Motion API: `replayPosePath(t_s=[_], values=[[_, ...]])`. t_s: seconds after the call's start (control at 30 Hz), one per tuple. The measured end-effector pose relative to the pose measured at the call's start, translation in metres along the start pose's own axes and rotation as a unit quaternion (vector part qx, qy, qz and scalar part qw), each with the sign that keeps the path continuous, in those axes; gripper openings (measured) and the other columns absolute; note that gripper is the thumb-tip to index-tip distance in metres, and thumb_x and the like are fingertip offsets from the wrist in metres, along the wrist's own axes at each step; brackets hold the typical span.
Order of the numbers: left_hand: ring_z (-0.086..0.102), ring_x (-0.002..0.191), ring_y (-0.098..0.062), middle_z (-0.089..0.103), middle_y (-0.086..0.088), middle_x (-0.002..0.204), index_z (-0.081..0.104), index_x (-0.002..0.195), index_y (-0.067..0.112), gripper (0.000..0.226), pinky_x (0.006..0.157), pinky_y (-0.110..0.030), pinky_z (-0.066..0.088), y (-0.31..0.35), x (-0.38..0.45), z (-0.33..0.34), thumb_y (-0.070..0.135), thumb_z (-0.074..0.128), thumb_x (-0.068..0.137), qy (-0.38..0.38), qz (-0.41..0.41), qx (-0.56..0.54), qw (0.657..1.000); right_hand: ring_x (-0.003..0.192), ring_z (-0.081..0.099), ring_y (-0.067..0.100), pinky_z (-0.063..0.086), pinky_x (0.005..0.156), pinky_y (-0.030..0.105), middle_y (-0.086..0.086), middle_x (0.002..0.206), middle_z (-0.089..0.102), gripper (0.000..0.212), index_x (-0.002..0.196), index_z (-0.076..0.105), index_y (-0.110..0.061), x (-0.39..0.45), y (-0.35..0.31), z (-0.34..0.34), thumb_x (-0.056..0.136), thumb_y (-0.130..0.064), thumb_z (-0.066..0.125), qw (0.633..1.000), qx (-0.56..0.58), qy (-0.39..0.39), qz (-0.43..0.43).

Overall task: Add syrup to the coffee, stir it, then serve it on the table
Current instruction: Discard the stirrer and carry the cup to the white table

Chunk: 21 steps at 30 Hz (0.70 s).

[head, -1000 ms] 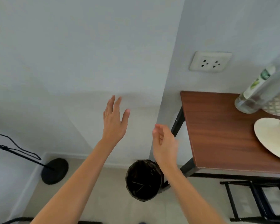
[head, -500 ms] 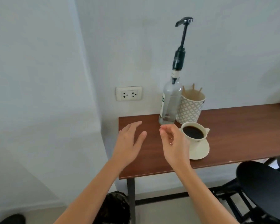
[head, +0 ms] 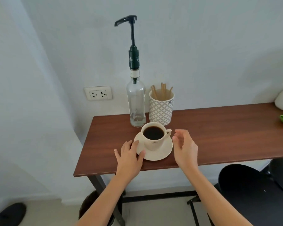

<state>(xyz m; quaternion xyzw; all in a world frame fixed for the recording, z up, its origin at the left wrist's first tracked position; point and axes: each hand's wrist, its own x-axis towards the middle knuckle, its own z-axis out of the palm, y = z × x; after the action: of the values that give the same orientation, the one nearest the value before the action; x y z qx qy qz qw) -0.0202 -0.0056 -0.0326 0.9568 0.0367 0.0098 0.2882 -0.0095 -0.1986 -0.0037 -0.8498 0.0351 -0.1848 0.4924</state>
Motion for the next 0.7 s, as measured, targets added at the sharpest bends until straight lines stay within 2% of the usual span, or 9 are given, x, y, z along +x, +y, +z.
replayPosePath(t_s=[0.07, 0.13, 0.2, 0.3, 0.47, 0.7], values=[[0.014, 0.158, -0.024, 0.031, -0.001, 0.165, 0.034, 0.155, 0.024, 0.052, 0.125, -0.062, 0.003, 0.003, -0.001, 0.002, 0.042, 0.041, 0.107, 0.001, -0.006, 0.011, 1.0, 0.11, 0.06, 0.016, 0.042, 0.089, 0.021, 0.006, 0.126, 0.063, 0.034, 0.134, 0.052, -0.017, 0.006, 0.008, 0.005, 0.1, -0.016, 0.053, 0.999, 0.004, -0.036, 0.021], [0.014, 0.158, -0.024, 0.032, 0.001, 0.165, 0.035, 0.155, 0.024, 0.051, 0.124, -0.062, 0.002, 0.005, -0.001, 0.002, 0.04, 0.042, 0.107, -0.001, -0.008, 0.009, 1.0, 0.119, 0.057, 0.021, 0.038, 0.094, 0.025, 0.007, 0.132, 0.059, 0.039, 0.14, 0.047, -0.02, 0.011, 0.012, 0.008, 0.101, -0.016, 0.05, 0.997, 0.004, -0.072, 0.035], [0.016, 0.158, -0.023, 0.034, 0.002, 0.164, 0.036, 0.154, 0.024, 0.05, 0.124, -0.063, 0.003, 0.006, -0.001, 0.001, 0.038, 0.044, 0.107, -0.001, -0.01, 0.006, 1.0, 0.117, 0.058, 0.02, 0.038, 0.093, 0.025, 0.004, 0.126, 0.062, 0.04, 0.14, 0.046, -0.024, 0.013, 0.014, 0.01, 0.101, -0.015, 0.05, 0.994, 0.002, -0.099, 0.035], [0.018, 0.157, -0.023, 0.036, 0.002, 0.162, 0.039, 0.152, 0.026, 0.048, 0.124, -0.063, 0.003, 0.005, 0.0, 0.0, 0.037, 0.047, 0.106, -0.004, -0.011, 0.004, 1.0, 0.103, 0.06, 0.015, 0.046, 0.088, 0.027, -0.003, 0.11, 0.063, 0.041, 0.136, 0.047, -0.027, 0.011, 0.016, 0.011, 0.098, -0.013, 0.056, 0.993, -0.007, -0.118, 0.032], [0.018, 0.157, -0.021, 0.035, 0.004, 0.163, 0.04, 0.151, 0.028, 0.047, 0.124, -0.064, 0.001, 0.0, -0.004, -0.005, 0.037, 0.048, 0.106, -0.024, -0.004, 0.005, 1.0, 0.106, 0.06, 0.014, 0.048, 0.088, 0.024, -0.002, 0.116, 0.064, 0.048, 0.132, 0.05, -0.021, 0.0, 0.018, 0.012, 0.09, -0.007, 0.068, 0.992, -0.037, -0.112, 0.048], [0.014, 0.158, -0.02, 0.032, 0.007, 0.165, 0.038, 0.153, 0.029, 0.049, 0.123, -0.064, -0.002, -0.013, -0.016, -0.007, 0.039, 0.046, 0.106, -0.044, 0.019, 0.019, 0.999, 0.109, 0.059, 0.022, 0.051, 0.096, 0.041, 0.002, 0.115, 0.064, 0.036, 0.128, 0.056, -0.016, -0.034, 0.016, 0.014, 0.093, -0.013, 0.065, 0.991, -0.081, -0.075, 0.078]])
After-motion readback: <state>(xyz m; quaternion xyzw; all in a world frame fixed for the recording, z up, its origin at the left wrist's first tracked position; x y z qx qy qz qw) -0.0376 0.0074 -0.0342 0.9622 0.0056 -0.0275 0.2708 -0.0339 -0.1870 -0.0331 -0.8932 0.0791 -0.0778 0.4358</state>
